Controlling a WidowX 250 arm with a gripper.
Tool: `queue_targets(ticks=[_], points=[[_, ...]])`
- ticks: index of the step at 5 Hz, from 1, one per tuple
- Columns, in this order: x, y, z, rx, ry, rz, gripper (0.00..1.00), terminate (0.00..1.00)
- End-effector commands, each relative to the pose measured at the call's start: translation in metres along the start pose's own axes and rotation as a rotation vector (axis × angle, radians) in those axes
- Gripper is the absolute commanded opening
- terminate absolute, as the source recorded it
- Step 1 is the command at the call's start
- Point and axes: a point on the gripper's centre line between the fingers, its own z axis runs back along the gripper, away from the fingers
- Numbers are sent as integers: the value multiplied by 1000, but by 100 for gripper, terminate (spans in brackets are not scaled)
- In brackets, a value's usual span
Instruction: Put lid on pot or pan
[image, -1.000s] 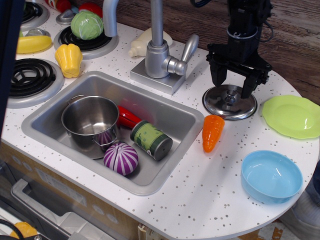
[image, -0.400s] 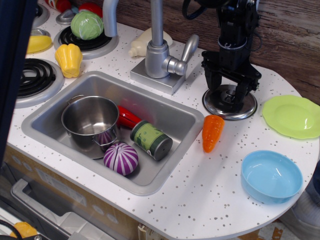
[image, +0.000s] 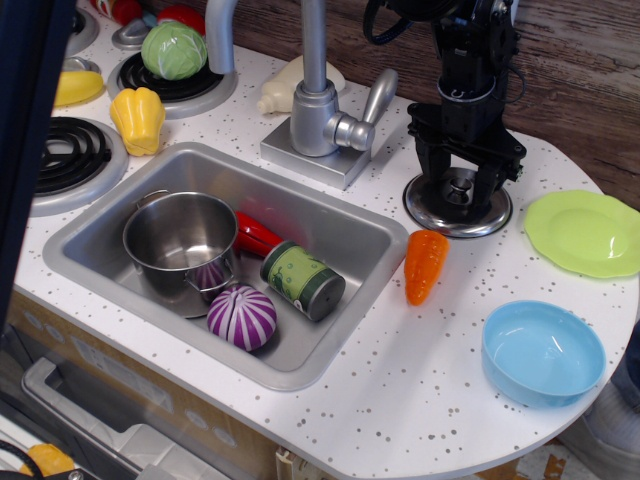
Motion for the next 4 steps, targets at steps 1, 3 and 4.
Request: queue_targets(ticks=[1,3,4], points=[[6,2,5,2,-19,-10,0,0],[16,7,63,53,88,-36,0,0],[-14,7,121,97,135,72,0,0]])
